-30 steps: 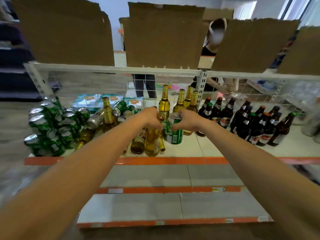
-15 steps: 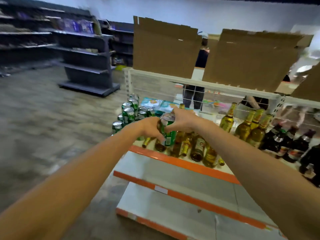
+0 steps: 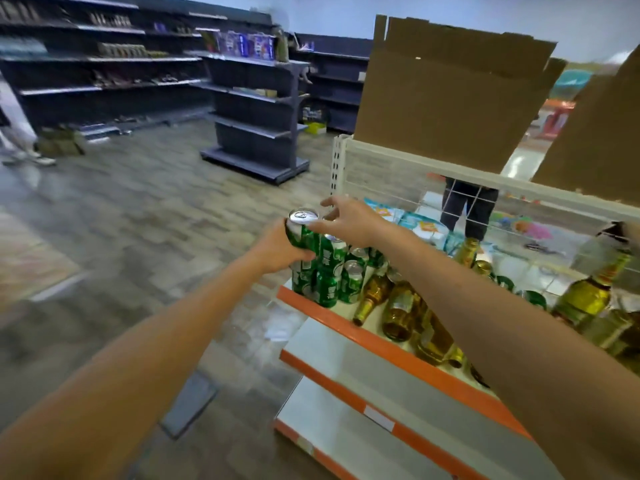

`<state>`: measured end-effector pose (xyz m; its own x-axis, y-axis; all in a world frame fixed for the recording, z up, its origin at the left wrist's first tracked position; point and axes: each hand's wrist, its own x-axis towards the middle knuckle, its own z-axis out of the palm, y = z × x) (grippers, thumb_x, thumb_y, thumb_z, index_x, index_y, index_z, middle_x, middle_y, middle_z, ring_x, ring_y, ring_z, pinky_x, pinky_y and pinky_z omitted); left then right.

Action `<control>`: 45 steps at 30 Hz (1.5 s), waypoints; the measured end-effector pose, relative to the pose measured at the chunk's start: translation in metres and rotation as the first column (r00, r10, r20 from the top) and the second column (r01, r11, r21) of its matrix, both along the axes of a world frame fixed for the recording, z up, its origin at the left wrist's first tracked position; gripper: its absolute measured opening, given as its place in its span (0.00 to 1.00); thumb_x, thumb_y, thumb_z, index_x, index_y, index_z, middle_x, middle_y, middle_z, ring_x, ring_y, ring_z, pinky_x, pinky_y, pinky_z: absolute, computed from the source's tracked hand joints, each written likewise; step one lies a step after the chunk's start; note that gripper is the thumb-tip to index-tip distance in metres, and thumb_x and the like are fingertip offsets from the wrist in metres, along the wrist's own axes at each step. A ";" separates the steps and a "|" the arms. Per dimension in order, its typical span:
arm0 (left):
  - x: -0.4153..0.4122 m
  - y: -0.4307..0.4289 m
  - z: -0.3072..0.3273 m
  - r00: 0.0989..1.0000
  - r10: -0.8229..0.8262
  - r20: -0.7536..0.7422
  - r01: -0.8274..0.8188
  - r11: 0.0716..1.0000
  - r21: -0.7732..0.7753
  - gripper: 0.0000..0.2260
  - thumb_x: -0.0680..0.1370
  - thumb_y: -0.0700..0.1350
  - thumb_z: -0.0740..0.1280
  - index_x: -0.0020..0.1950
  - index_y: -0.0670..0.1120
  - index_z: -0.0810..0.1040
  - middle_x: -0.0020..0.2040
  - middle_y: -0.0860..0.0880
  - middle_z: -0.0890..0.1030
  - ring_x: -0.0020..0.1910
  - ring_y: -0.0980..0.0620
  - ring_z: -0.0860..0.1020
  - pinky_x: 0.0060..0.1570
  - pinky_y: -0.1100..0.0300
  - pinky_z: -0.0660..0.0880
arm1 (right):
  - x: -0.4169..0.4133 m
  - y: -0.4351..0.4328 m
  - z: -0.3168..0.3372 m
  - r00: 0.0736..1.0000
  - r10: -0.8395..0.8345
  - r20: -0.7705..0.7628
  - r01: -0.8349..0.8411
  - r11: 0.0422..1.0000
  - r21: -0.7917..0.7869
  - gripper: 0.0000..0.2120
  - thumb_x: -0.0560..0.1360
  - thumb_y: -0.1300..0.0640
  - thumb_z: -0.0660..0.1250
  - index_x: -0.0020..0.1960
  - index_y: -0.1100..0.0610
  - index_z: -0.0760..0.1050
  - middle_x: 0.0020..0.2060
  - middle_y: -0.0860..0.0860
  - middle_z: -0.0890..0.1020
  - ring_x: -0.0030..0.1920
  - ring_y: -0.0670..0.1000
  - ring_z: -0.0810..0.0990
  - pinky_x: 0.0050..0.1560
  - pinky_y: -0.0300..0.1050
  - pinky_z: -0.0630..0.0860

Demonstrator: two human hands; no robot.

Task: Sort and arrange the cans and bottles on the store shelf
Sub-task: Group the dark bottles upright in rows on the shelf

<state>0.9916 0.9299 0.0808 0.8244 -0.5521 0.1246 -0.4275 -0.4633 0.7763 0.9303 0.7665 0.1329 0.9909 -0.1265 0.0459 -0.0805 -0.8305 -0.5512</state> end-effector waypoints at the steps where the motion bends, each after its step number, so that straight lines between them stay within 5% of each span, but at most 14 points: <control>1: 0.013 -0.004 -0.002 1.000 0.025 -0.005 -0.025 1.000 0.012 0.22 0.69 0.38 0.77 0.54 0.55 0.72 0.39 0.61 0.75 0.36 0.67 0.71 0.29 0.79 0.66 | 0.011 -0.009 -0.002 1.000 -0.010 -0.013 0.010 1.000 0.006 0.31 0.75 0.37 0.67 0.71 0.54 0.68 0.58 0.50 0.78 0.53 0.51 0.78 0.52 0.46 0.75; 7: 0.077 -0.037 -0.030 0.995 0.098 0.007 -0.099 0.993 0.068 0.14 0.66 0.38 0.78 0.49 0.48 0.80 0.37 0.57 0.79 0.36 0.63 0.76 0.28 0.76 0.67 | 0.064 -0.058 -0.039 0.996 -0.085 -0.037 0.083 0.995 -0.047 0.27 0.78 0.40 0.64 0.69 0.58 0.72 0.63 0.55 0.78 0.59 0.54 0.77 0.54 0.45 0.73; 17: 0.139 -0.066 -0.091 0.994 0.050 -0.098 -0.043 0.997 0.067 0.22 0.60 0.41 0.78 0.52 0.52 0.81 0.45 0.52 0.84 0.47 0.52 0.82 0.50 0.50 0.81 | 0.104 -0.070 -0.080 0.981 -0.175 -0.080 0.171 0.984 -0.055 0.24 0.78 0.39 0.62 0.64 0.55 0.73 0.59 0.54 0.80 0.54 0.55 0.80 0.56 0.54 0.77; 21: 0.156 -0.066 -0.110 0.990 0.010 -0.139 -0.005 0.999 0.034 0.21 0.61 0.43 0.78 0.53 0.53 0.81 0.45 0.53 0.85 0.47 0.53 0.83 0.50 0.48 0.81 | 0.108 -0.076 -0.080 0.972 -0.231 -0.027 0.229 0.971 -0.061 0.21 0.79 0.40 0.61 0.61 0.55 0.75 0.54 0.54 0.81 0.50 0.54 0.79 0.50 0.49 0.76; 28: 0.185 -0.060 -0.148 0.984 -0.074 -0.163 0.081 0.996 0.033 0.29 0.57 0.56 0.78 0.57 0.58 0.78 0.50 0.57 0.84 0.52 0.56 0.82 0.53 0.50 0.80 | 0.112 -0.072 -0.081 0.938 -0.346 -0.026 0.343 0.937 -0.069 0.23 0.80 0.40 0.60 0.65 0.55 0.73 0.59 0.54 0.80 0.55 0.55 0.79 0.56 0.55 0.77; 33: 0.155 -0.053 -0.108 0.980 -0.130 -0.149 0.130 0.991 -0.012 0.21 0.65 0.42 0.79 0.51 0.58 0.75 0.50 0.55 0.82 0.51 0.55 0.80 0.54 0.56 0.76 | 0.106 -0.062 -0.080 0.923 -0.384 -0.023 0.380 0.920 -0.094 0.24 0.80 0.39 0.60 0.65 0.56 0.73 0.58 0.54 0.80 0.55 0.55 0.79 0.56 0.54 0.77; 39: 0.158 -0.052 -0.106 0.973 -0.183 -0.141 0.187 0.982 0.019 0.23 0.69 0.37 0.78 0.53 0.52 0.69 0.45 0.56 0.76 0.44 0.58 0.75 0.40 0.68 0.69 | 0.091 -0.056 -0.080 0.908 -0.416 -0.057 0.411 0.908 -0.078 0.22 0.80 0.41 0.60 0.64 0.57 0.72 0.56 0.54 0.80 0.52 0.54 0.79 0.54 0.54 0.77; 42: 0.163 -0.048 -0.101 0.950 -0.229 -0.211 0.248 0.966 0.070 0.21 0.67 0.38 0.79 0.53 0.49 0.73 0.45 0.55 0.80 0.44 0.57 0.79 0.48 0.56 0.79 | 0.082 -0.056 -0.076 0.895 -0.441 -0.075 0.432 0.895 -0.109 0.26 0.80 0.40 0.59 0.69 0.58 0.70 0.61 0.56 0.78 0.56 0.56 0.78 0.58 0.56 0.76; 45: 0.174 -0.049 -0.087 0.907 -0.318 -0.275 0.352 0.932 0.085 0.26 0.65 0.42 0.81 0.60 0.49 0.77 0.52 0.52 0.83 0.52 0.53 0.81 0.58 0.48 0.78 | 0.072 -0.061 -0.067 0.879 -0.472 -0.076 0.459 0.877 -0.139 0.27 0.80 0.41 0.60 0.71 0.58 0.69 0.64 0.57 0.77 0.60 0.57 0.76 0.60 0.56 0.75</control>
